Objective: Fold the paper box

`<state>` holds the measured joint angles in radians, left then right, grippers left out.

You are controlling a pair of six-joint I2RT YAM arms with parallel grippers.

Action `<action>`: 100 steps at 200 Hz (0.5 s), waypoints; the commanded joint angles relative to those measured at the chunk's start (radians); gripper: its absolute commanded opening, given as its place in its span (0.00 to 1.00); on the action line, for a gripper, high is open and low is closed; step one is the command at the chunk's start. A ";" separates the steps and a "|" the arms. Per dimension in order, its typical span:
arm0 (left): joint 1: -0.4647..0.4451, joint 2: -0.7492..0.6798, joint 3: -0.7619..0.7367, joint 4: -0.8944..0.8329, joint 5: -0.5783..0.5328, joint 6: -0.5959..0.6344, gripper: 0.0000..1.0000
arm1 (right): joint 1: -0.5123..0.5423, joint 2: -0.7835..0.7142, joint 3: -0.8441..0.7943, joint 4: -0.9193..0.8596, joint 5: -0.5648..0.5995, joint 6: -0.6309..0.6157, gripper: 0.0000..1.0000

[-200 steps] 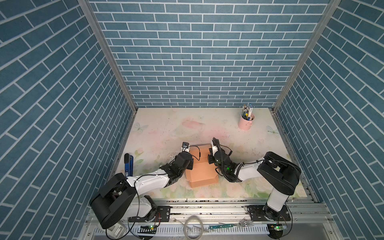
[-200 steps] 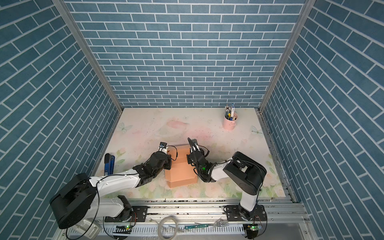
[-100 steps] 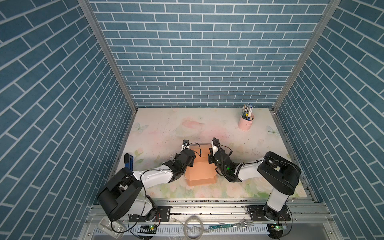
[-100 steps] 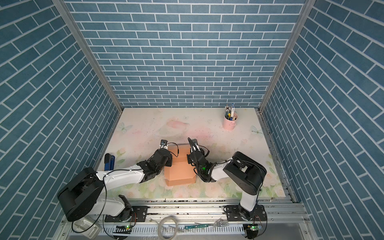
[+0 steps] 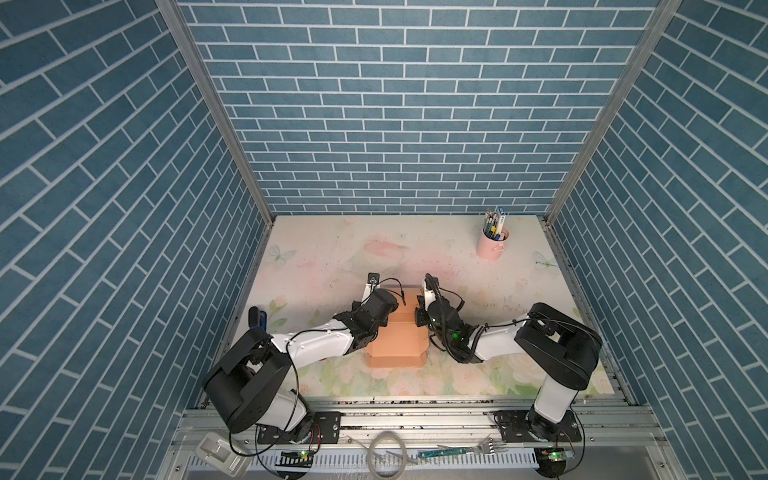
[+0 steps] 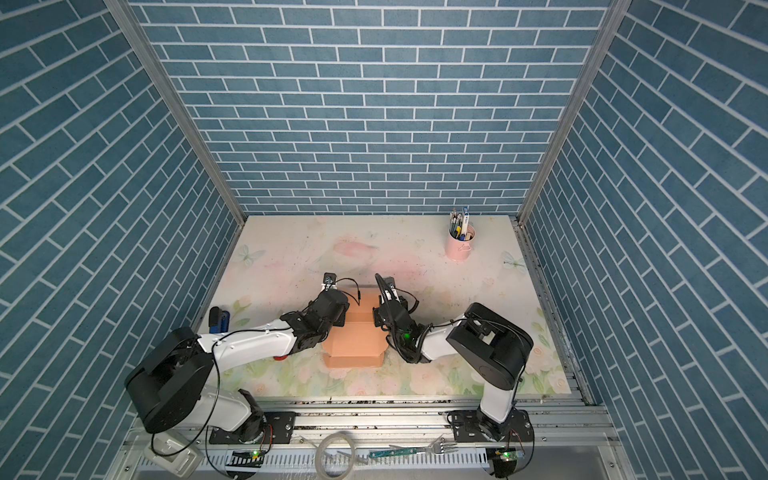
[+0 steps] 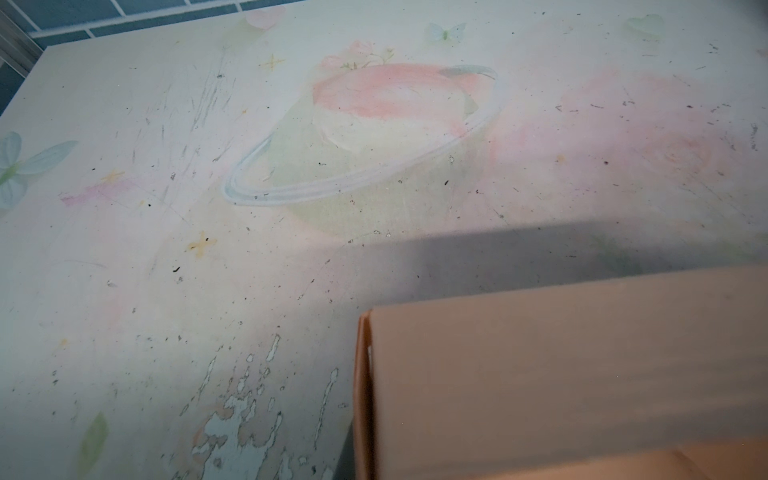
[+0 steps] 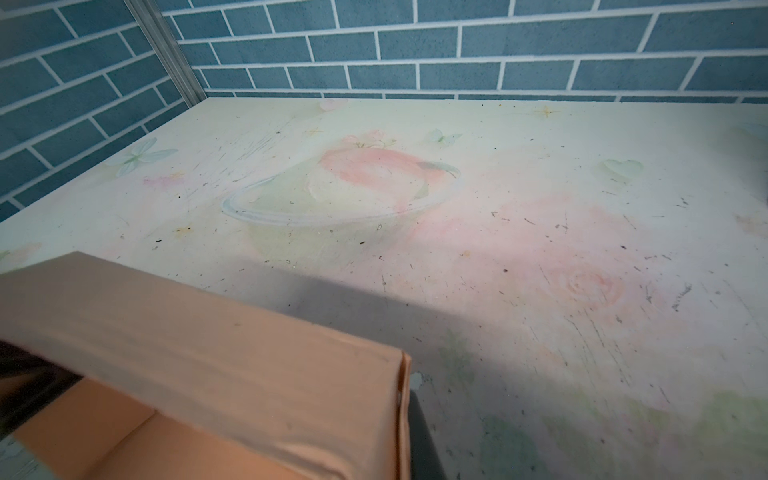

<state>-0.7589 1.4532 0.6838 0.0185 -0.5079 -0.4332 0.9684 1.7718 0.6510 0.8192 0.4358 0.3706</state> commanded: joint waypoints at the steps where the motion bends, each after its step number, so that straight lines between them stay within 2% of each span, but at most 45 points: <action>1: 0.007 0.023 0.038 -0.039 -0.056 0.003 0.02 | 0.014 0.000 0.025 -0.033 -0.060 0.020 0.00; 32: 0.007 0.021 0.035 -0.020 -0.021 0.007 0.12 | 0.015 -0.003 0.033 -0.051 -0.057 0.025 0.00; 77: 0.013 -0.065 0.027 -0.029 0.103 0.029 0.46 | 0.013 -0.036 0.042 -0.120 -0.042 0.029 0.00; 100: 0.020 -0.126 0.018 -0.072 0.165 0.036 0.57 | 0.010 -0.047 0.057 -0.173 -0.050 0.040 0.00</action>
<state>-0.7521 1.3945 0.7048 -0.0196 -0.4221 -0.4107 0.9718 1.7561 0.6781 0.7307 0.4141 0.3897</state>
